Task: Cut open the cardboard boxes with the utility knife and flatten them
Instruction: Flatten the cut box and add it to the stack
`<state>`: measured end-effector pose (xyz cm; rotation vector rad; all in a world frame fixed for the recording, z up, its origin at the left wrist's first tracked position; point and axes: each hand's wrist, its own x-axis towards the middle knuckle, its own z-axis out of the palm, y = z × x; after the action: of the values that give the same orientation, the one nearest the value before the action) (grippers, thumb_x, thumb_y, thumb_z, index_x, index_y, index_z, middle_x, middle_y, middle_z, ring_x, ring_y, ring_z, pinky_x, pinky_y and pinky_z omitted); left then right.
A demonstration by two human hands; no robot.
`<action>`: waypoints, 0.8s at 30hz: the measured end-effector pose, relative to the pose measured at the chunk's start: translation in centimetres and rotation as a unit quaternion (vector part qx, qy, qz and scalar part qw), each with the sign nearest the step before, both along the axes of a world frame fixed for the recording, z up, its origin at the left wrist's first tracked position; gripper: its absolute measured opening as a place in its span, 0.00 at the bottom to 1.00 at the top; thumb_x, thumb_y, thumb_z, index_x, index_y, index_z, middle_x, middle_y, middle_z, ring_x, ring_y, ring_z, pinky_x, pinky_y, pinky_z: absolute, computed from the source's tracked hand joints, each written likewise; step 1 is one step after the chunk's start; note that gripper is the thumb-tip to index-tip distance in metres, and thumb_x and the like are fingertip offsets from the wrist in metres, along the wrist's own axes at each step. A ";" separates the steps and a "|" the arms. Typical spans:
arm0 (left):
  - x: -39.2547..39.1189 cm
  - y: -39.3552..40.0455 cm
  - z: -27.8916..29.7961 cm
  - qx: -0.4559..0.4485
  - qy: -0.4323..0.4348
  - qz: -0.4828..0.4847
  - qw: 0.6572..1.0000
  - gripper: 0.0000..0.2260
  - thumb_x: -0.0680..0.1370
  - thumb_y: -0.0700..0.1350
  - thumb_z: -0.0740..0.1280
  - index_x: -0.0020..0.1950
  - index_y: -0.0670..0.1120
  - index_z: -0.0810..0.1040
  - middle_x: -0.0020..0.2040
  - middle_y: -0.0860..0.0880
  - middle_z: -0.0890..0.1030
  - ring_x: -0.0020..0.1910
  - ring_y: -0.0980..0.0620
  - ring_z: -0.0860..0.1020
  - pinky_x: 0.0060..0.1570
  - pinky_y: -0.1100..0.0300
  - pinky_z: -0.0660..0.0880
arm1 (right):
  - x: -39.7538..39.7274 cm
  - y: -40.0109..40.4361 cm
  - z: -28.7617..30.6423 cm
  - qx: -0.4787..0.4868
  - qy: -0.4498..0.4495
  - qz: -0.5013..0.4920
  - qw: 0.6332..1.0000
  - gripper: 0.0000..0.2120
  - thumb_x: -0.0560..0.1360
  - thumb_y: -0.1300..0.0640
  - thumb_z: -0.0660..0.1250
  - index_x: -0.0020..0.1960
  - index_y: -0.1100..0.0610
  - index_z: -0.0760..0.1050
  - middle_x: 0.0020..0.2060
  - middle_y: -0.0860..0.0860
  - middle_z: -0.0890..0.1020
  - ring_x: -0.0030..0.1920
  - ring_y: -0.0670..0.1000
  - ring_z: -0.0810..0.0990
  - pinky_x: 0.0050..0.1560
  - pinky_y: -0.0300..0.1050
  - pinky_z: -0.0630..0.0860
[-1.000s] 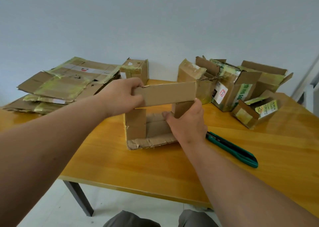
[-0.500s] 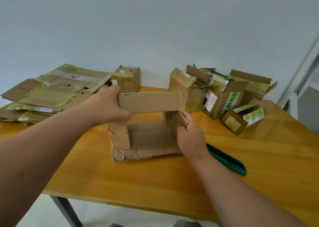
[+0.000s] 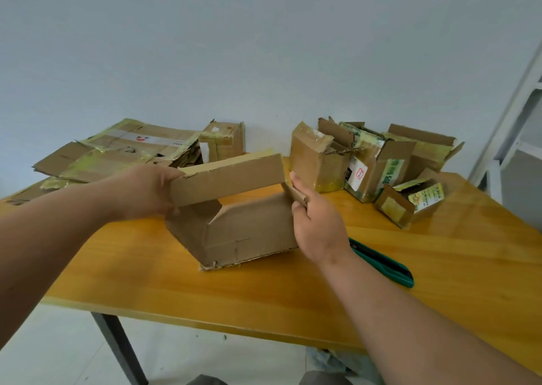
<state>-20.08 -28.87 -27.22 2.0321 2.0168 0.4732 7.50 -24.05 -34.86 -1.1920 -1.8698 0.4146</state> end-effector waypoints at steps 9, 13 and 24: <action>-1.9 -1.5 -2.9 -0.085 0.106 0.006 0.991 0.17 0.72 0.51 0.74 0.57 0.63 0.76 0.51 0.61 0.79 0.53 0.58 0.76 0.57 0.57 0.73 | -1.0 -0.6 1.3 0.140 -0.158 -0.017 0.977 0.26 0.77 0.54 0.49 0.72 0.52 0.73 0.66 0.51 0.79 0.64 0.57 0.77 0.62 0.56 0.74; -1.8 -1.8 -4.8 -0.149 0.179 0.009 0.972 0.29 0.71 0.64 0.70 0.69 0.57 0.72 0.64 0.58 0.76 0.61 0.55 0.75 0.63 0.54 0.73 | -1.0 -1.4 0.9 0.077 -0.323 -0.007 0.943 0.28 0.77 0.53 0.48 0.77 0.48 0.64 0.76 0.47 0.66 0.76 0.54 0.62 0.74 0.55 0.59; 2.2 0.8 -3.4 -0.163 0.104 0.048 0.980 0.20 0.81 0.57 0.59 0.69 0.49 0.75 0.65 0.47 0.77 0.64 0.48 0.74 0.64 0.54 0.70 | -0.5 -1.1 -2.2 -0.110 -0.398 0.039 0.910 0.27 0.81 0.36 0.48 0.71 0.47 0.73 0.73 0.46 0.71 0.73 0.52 0.66 0.75 0.55 0.56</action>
<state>-17.85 -28.04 -30.64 1.8535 2.1493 -0.0573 6.98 -25.12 -37.05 -1.5950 -2.6241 0.1853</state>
